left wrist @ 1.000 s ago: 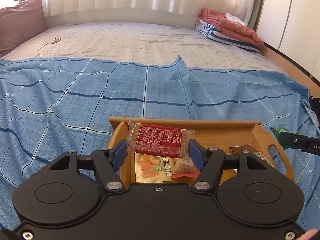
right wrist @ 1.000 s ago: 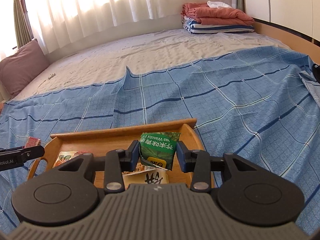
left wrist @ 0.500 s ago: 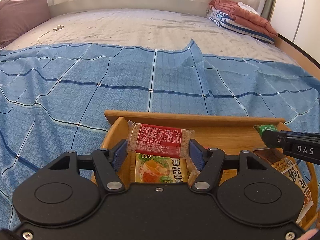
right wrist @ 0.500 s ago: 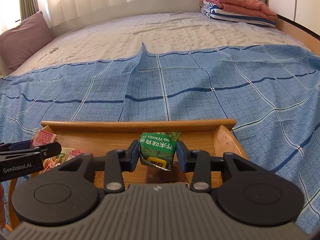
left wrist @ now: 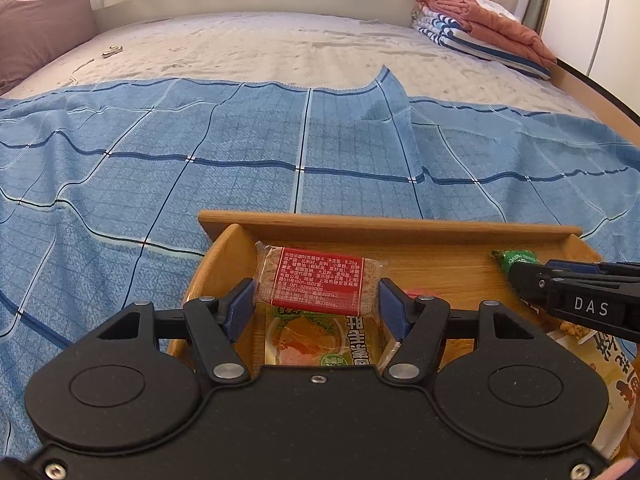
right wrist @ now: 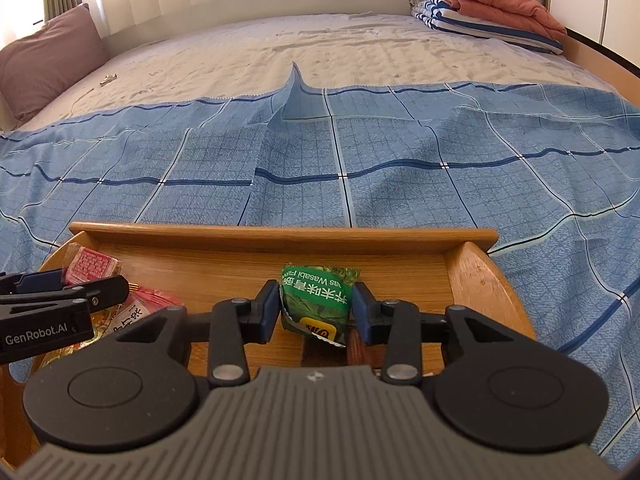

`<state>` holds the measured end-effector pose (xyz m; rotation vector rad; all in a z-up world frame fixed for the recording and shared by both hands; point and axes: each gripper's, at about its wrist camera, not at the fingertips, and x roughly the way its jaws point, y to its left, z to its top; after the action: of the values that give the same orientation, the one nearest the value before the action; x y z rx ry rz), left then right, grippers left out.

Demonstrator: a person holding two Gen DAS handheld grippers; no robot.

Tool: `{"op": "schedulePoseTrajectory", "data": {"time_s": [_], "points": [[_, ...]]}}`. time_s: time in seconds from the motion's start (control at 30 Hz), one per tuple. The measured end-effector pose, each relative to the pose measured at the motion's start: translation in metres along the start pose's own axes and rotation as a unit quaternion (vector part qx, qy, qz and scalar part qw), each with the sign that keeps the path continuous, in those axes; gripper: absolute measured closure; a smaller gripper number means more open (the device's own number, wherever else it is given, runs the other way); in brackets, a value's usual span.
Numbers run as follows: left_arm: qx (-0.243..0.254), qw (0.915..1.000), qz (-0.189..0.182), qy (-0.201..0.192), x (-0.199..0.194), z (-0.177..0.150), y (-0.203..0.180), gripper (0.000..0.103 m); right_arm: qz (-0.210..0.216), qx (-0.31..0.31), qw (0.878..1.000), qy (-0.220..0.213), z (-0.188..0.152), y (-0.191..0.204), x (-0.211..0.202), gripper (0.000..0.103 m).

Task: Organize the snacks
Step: 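Lower both grippers into the tray and open them to release the packets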

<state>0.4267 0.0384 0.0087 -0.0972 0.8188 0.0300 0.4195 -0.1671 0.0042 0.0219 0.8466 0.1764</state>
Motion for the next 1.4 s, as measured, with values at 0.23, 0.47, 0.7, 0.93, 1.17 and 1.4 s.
{"op": "schedulePoseTrajectory", "data": {"time_s": [0.23, 0.47, 0.7, 0.93, 1.17, 1.4], "points": [[0.005, 1.0, -0.004, 0.002, 0.002, -0.002, -0.002, 0.039, -0.001, -0.004, 1.0, 0.004, -0.003, 0.001, 0.004, 0.058], [0.009, 1.0, -0.004, 0.002, 0.005, -0.003, -0.003, 0.039, -0.002, -0.003, 1.0, 0.005, -0.004, 0.0, 0.006, 0.058], [0.004, 1.0, -0.005, 0.002, 0.004, -0.003, -0.004, 0.039, -0.001, 0.001, 1.0, 0.004, -0.005, -0.001, 0.005, 0.054], [0.001, 1.0, -0.004, 0.001, 0.003, -0.003, -0.002, 0.039, -0.001, 0.001, 1.0, 0.003, -0.005, 0.0, 0.004, 0.054], [-0.001, 1.0, 0.007, -0.004, -0.006, -0.004, -0.003, 0.038, 0.007, 0.013, 1.0, -0.005, -0.007, 0.001, -0.006, 0.027], [-0.009, 0.9997, 0.008, -0.02, -0.035, -0.008, 0.001, 0.034, 0.014, 0.007, 1.0, -0.022, -0.011, 0.004, -0.035, 0.018]]}}
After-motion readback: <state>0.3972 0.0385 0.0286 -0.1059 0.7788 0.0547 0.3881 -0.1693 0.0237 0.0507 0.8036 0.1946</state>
